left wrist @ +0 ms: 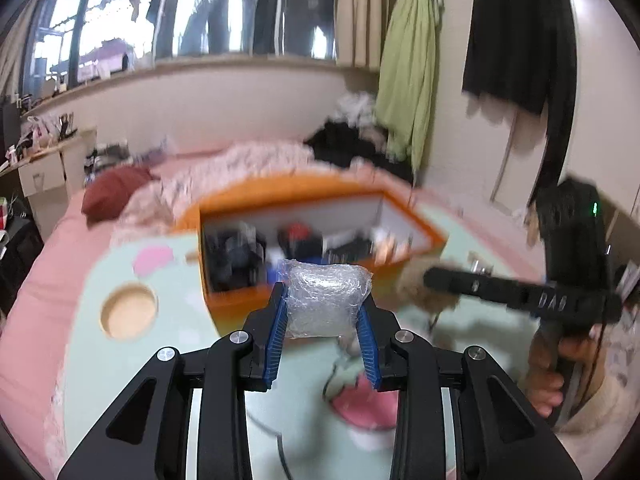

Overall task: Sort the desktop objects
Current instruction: 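Lower the clear bag with the left gripper while the right lowers the brown ball into the box, then move the right gripper to the white fluffy ball beside the silver knob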

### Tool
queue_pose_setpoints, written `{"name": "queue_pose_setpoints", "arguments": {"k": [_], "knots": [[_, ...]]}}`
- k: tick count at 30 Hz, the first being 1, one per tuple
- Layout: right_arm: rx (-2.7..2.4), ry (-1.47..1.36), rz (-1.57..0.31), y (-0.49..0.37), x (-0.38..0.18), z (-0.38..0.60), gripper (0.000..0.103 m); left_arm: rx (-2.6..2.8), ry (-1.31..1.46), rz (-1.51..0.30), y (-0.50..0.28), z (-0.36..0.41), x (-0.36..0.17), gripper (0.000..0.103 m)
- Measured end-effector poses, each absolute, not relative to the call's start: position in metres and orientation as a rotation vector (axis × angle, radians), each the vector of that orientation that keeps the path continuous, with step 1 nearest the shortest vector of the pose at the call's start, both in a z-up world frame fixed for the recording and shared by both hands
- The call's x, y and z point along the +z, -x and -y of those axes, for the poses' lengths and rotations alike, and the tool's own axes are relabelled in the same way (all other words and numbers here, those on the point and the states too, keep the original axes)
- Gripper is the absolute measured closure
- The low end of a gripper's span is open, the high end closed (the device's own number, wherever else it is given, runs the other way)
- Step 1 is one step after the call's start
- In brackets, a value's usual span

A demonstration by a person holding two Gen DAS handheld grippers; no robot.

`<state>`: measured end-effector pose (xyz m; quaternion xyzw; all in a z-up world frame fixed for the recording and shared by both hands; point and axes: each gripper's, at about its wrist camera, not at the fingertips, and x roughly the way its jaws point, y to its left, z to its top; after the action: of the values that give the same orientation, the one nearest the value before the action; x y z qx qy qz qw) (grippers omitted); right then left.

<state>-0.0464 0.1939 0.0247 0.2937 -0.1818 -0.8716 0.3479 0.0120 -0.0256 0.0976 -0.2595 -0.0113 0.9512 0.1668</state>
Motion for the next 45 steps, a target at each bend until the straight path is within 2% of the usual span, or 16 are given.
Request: {"name": "queue_pose_setpoints", "arguments": {"k": [4,5,6,7,8,9,12,16,18,20,24,28,30,31,35,45], "knots": [[-2.354,-0.666,0.409,0.058,0.061,-0.190,0.078,2.731,0.688,0.089,0.021,0.026,0.121,0.069],[-2.368,-0.661,0.408,0.066,0.066,-0.189,0.077,2.720,0.705,0.113,0.038,0.026,0.120,0.066],[-2.377,-0.667,0.399,0.076,0.067,-0.186,0.076,2.693,0.752,0.116,0.055,0.023,0.113,0.057],[-2.394,-0.694,0.372,0.088,0.064,-0.182,0.075,2.689,0.833,0.114,0.071,0.022,0.103,0.028],[-2.416,-0.752,0.335,0.099,0.057,-0.176,0.061,2.726,0.951,0.144,0.086,0.024,0.087,0.017],[-2.448,-0.830,0.310,0.109,0.048,-0.171,0.043,2.742,1.015,0.199,0.092,0.028,0.074,0.017],[-2.522,-0.762,0.247,0.096,0.041,-0.169,0.040,2.792,0.800,0.210,0.064,0.035,0.070,0.017],[-2.557,-0.667,0.239,0.078,0.043,-0.176,0.039,2.757,0.711,0.298,0.047,0.053,0.079,0.017],[-2.569,-0.665,0.234,0.068,0.047,-0.179,0.035,2.737,0.699,0.349,0.038,0.064,0.087,0.017],[-2.532,-0.691,0.225,0.057,0.046,-0.180,0.031,2.718,0.751,0.336,0.035,0.066,0.090,0.017],[-2.442,-0.772,0.085,0.023,0.031,-0.167,0.018,2.615,1.162,0.215,0.038,0.057,0.065,0.017],[-2.365,-0.919,-0.111,0.003,-0.002,-0.135,0.018,2.607,1.377,0.019,0.037,0.037,0.026,0.016],[-2.366,-1.004,-0.199,0.006,-0.020,-0.121,0.017,2.677,1.380,-0.115,0.037,0.026,0.017,0.007],[-2.387,-1.015,-0.247,0.007,-0.027,-0.117,0.017,2.668,1.366,-0.098,0.038,0.024,0.014,0.000],[-2.412,-1.016,-0.297,0.004,-0.033,-0.116,0.002,2.678,1.291,-0.109,0.033,0.020,0.010,0.000],[-2.419,-1.006,-0.299,0.004,-0.032,-0.119,0.001,2.692,1.266,-0.102,0.028,0.024,0.010,0.000]]}}
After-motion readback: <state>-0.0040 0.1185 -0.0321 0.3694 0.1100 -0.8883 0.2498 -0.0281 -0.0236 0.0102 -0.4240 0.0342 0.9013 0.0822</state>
